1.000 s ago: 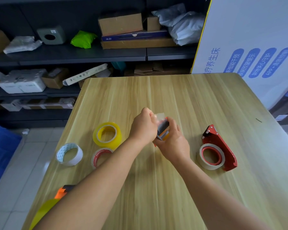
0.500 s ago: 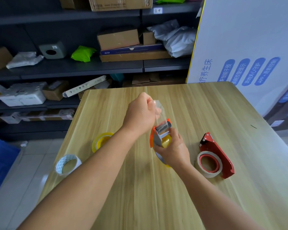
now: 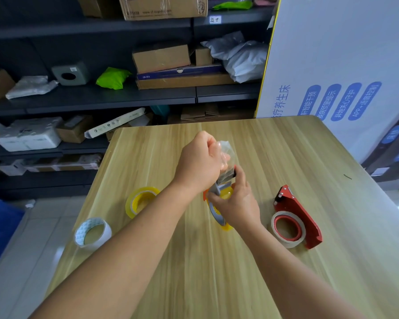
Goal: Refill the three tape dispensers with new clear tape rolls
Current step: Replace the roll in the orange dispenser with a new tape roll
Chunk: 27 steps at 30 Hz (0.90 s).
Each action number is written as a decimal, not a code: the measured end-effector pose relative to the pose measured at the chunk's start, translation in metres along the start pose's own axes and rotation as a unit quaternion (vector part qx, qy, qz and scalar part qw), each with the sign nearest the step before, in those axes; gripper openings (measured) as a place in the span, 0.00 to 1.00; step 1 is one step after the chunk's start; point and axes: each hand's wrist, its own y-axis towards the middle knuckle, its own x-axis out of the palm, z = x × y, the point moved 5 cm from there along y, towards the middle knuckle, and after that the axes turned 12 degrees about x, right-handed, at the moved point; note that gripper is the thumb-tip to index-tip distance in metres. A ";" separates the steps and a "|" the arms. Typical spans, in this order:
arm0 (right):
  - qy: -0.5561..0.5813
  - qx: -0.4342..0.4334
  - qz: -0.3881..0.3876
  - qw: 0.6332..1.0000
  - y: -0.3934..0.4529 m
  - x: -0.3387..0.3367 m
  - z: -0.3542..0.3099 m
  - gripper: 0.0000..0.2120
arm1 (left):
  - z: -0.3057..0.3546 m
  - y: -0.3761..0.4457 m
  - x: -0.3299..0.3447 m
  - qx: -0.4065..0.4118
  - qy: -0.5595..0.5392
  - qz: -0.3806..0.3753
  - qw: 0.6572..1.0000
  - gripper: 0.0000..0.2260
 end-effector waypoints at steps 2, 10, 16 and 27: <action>0.006 0.015 0.008 1.000 0.000 0.001 0.000 0.38 | 0.001 -0.003 0.002 -0.003 -0.012 -0.001 1.000 0.06; -0.008 0.023 -0.009 1.000 0.002 0.003 0.013 0.28 | -0.001 -0.009 0.001 0.002 -0.008 0.003 1.000 0.07; -0.005 0.046 -0.044 0.998 -0.004 0.006 0.036 0.30 | 0.013 0.014 -0.021 0.033 -0.010 0.056 0.998 0.08; 0.025 0.045 -0.066 0.996 -0.005 -0.002 0.043 0.32 | 0.001 0.026 -0.032 -0.015 -0.059 0.101 0.993 0.08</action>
